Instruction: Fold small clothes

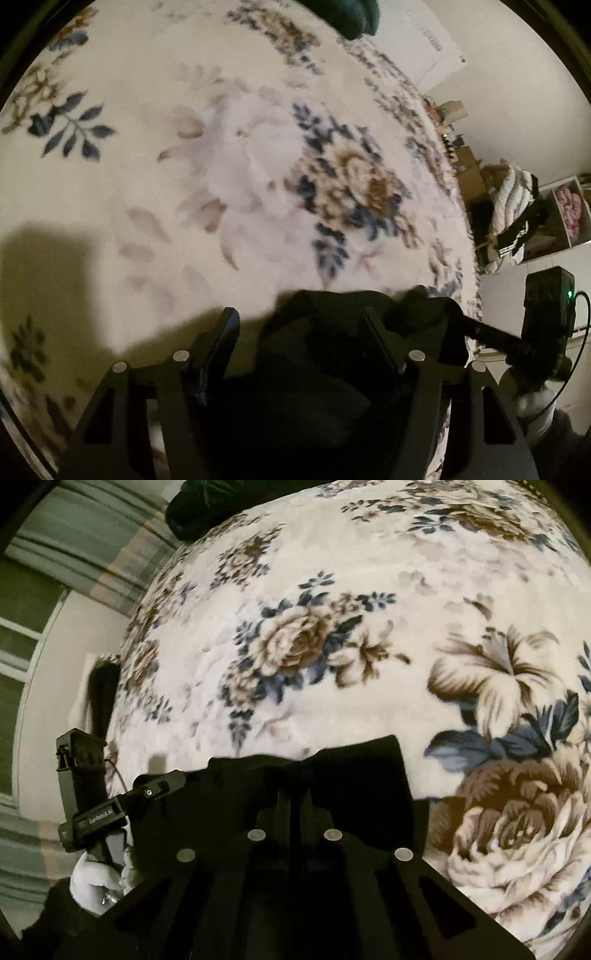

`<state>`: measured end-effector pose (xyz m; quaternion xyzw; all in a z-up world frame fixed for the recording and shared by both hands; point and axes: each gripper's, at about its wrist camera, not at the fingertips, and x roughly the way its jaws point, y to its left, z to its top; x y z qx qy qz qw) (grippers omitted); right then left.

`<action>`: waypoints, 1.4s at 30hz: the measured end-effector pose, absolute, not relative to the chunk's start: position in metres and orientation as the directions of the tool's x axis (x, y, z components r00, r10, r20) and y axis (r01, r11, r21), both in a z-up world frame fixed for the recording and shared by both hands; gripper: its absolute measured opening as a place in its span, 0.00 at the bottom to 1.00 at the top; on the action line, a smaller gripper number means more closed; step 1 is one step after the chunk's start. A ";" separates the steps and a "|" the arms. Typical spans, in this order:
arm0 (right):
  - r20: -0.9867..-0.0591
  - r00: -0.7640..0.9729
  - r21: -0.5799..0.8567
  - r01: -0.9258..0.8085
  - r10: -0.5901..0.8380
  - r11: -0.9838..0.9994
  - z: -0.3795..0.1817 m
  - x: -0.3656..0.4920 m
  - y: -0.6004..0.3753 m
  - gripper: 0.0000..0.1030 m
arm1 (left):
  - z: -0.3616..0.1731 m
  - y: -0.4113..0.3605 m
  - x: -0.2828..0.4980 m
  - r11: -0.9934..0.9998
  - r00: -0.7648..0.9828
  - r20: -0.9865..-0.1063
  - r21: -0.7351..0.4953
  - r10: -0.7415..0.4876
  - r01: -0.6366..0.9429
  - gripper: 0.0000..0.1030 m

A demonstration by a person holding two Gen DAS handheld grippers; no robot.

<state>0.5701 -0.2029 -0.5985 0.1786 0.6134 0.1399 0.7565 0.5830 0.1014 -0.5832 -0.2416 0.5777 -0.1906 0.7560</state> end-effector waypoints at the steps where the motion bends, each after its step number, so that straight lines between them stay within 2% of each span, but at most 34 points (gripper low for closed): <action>1: -0.894 0.205 0.410 0.011 0.399 0.912 -0.603 0.572 -0.200 0.03 | -0.589 0.103 0.587 0.813 0.245 -0.788 -0.583 -0.564 -0.004 0.62; 5: -0.925 0.156 0.358 0.060 0.345 0.932 -0.623 0.582 -0.198 0.03 | -0.590 0.112 0.588 0.782 0.210 -0.770 -0.622 -0.602 -0.042 0.62; 8: -0.886 0.131 0.457 0.094 0.444 0.884 -0.623 0.583 -0.205 0.05 | -0.574 0.131 0.575 0.733 0.233 -0.730 -0.675 -0.643 -0.091 0.63; 10: -0.864 0.128 0.500 0.096 0.487 0.861 -0.613 0.581 -0.211 0.15 | -0.558 0.148 0.558 0.705 0.265 -0.703 -0.701 -0.660 -0.107 0.68; 11: -0.855 0.141 0.513 0.082 0.499 0.855 -0.604 0.578 -0.214 0.31 | -0.552 0.156 0.548 0.691 0.285 -0.690 -0.714 -0.666 -0.114 0.73; 12: -0.851 0.157 0.516 0.067 0.502 0.854 -0.597 0.575 -0.215 0.47 | -0.547 0.161 0.540 0.678 0.304 -0.678 -0.725 -0.669 -0.125 0.73; 14: -0.840 0.155 0.527 0.012 0.520 0.849 -0.588 0.571 -0.211 0.56 | -0.542 0.164 0.524 0.643 0.315 -0.647 -0.754 -0.694 -0.133 0.73; 19: -0.881 0.055 0.462 -0.103 0.469 0.881 -0.605 0.573 -0.181 0.56 | -0.545 0.114 0.524 0.689 0.254 -0.672 -0.724 -0.695 -0.030 0.73; 20: -0.893 0.057 0.439 -0.116 0.447 0.891 -0.609 0.573 -0.177 0.51 | -0.545 0.105 0.526 0.709 0.263 -0.684 -0.705 -0.680 0.001 0.67; 21: -0.890 0.082 0.437 -0.128 0.449 0.890 -0.608 0.572 -0.177 0.03 | -0.542 0.094 0.531 0.742 0.273 -0.705 -0.669 -0.654 0.049 0.55; 22: -0.897 0.105 0.417 -0.128 0.430 0.900 -0.607 0.571 -0.177 0.04 | -0.541 0.089 0.535 0.748 0.275 -0.708 -0.660 -0.650 0.071 0.35; 25: -0.894 0.191 0.399 -0.075 0.405 0.914 -0.593 0.570 -0.192 0.03 | -0.539 0.082 0.547 0.785 0.304 -0.732 -0.611 -0.609 0.101 0.33; 30: -0.903 0.251 0.363 0.008 0.349 0.932 -0.585 0.570 -0.210 0.03 | -0.557 0.076 0.565 0.787 0.279 -0.742 -0.608 -0.609 0.102 0.34; 34: -0.916 0.235 0.351 0.082 0.324 0.933 -0.600 0.581 -0.218 0.03 | -0.578 0.085 0.585 0.760 0.236 -0.732 -0.649 -0.639 0.041 0.38; 36: -0.923 0.211 0.351 0.126 0.320 0.928 -0.618 0.588 -0.221 0.03 | -0.591 0.089 0.592 0.741 0.212 -0.723 -0.671 -0.658 0.013 0.44; 38: -0.930 0.184 0.345 0.148 0.317 0.927 -0.634 0.592 -0.221 0.03 | -0.603 0.093 0.595 0.725 0.194 -0.714 -0.689 -0.673 -0.019 0.54; 42: -0.940 0.142 0.330 0.136 0.311 0.934 -0.650 0.593 -0.216 0.03 | -0.609 0.097 0.596 0.691 0.170 -0.691 -0.720 -0.703 -0.067 0.61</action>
